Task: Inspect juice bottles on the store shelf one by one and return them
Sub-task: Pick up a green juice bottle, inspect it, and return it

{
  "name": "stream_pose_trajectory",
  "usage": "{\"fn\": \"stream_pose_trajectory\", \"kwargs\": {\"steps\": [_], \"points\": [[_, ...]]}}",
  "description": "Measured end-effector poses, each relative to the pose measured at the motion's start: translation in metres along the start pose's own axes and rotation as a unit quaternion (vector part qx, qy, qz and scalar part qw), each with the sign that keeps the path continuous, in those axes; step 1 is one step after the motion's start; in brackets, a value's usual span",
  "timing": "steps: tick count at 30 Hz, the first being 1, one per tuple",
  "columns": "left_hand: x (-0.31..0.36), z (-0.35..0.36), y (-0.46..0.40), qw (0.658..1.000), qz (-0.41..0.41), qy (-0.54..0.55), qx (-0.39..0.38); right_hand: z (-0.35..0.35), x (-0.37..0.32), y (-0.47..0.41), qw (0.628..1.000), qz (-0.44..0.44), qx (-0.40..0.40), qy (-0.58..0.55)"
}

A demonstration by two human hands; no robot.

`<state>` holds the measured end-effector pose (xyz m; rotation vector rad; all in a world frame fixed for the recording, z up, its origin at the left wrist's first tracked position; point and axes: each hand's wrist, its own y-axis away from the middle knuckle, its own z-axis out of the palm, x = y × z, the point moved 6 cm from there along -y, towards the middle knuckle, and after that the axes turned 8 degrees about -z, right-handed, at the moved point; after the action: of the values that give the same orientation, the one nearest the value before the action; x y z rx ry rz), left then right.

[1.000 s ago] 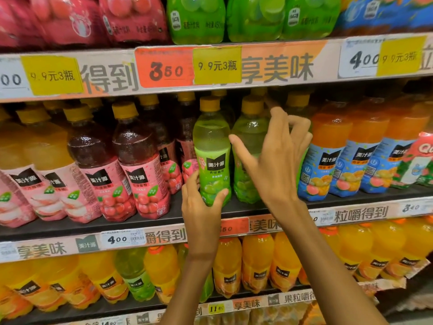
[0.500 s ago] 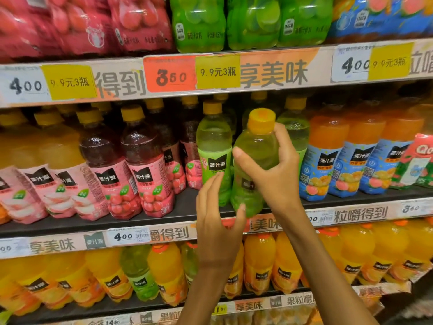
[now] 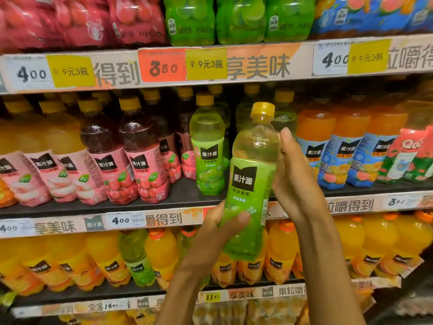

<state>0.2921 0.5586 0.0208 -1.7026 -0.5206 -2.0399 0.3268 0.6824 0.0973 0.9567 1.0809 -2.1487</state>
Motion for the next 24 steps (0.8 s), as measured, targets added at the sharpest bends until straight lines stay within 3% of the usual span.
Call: {"fn": "stream_pose_trajectory", "kwargs": {"steps": [3, 6, 15, 19, 24], "points": [[-0.015, 0.004, 0.006, 0.997, -0.058, 0.048, -0.029, -0.001, 0.015, 0.009, 0.995, 0.049, 0.008, -0.087], [-0.020, 0.016, 0.009, 0.996, -0.051, 0.017, -0.074, -0.003, 0.023, 0.017, 0.995, 0.046, 0.011, -0.083], [-0.028, 0.018, 0.004, 0.994, -0.028, -0.094, 0.041, -0.030, 0.014, 0.027, 0.997, -0.010, 0.077, 0.023], [-0.030, 0.021, -0.004, 0.995, -0.002, -0.054, 0.080, -0.033, 0.016, 0.026, 0.996, 0.009, 0.078, -0.034], [-0.030, 0.022, -0.006, 0.998, -0.025, 0.038, 0.049, -0.029, 0.017, 0.019, 0.994, 0.016, 0.068, -0.088]]}}
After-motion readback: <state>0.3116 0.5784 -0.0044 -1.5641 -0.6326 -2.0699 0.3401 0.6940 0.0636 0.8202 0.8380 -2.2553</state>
